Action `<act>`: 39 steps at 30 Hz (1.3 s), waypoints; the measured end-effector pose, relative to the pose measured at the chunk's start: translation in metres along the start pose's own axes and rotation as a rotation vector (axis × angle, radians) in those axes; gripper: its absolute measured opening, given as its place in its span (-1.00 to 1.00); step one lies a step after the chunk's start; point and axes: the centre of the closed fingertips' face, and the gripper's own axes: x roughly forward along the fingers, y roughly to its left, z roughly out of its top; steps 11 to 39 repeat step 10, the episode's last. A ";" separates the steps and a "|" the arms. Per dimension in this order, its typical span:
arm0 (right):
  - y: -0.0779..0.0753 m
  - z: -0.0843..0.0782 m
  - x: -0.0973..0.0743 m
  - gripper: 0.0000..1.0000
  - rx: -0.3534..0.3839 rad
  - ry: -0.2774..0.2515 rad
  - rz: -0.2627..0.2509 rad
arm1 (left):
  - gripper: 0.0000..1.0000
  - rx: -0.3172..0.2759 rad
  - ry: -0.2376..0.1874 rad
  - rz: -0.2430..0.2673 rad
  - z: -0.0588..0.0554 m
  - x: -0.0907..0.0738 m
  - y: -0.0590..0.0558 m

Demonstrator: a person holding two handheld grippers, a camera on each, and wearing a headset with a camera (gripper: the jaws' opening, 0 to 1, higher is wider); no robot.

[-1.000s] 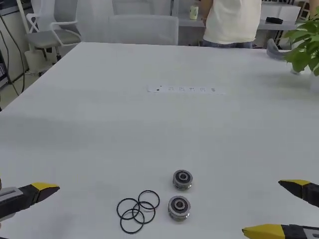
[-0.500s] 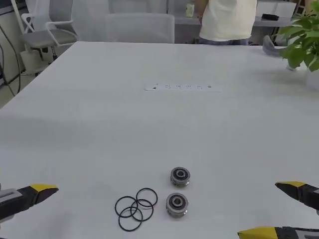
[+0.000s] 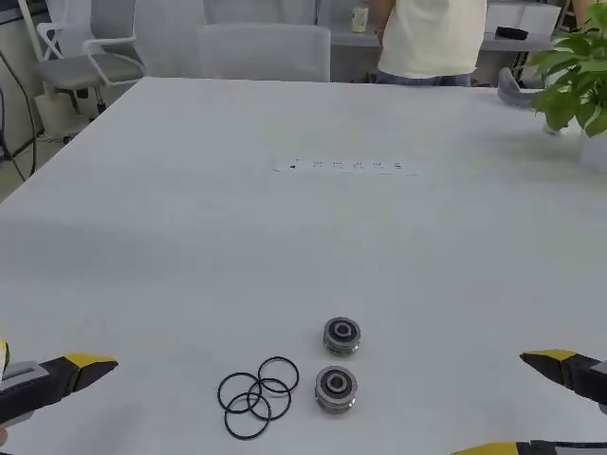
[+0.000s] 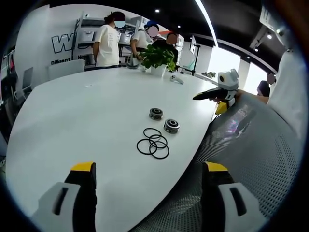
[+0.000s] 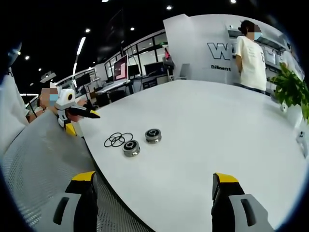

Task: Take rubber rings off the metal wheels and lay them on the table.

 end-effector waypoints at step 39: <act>0.000 -0.001 -0.001 0.95 -0.003 0.007 -0.004 | 0.77 0.015 0.028 -0.008 -0.004 0.000 -0.002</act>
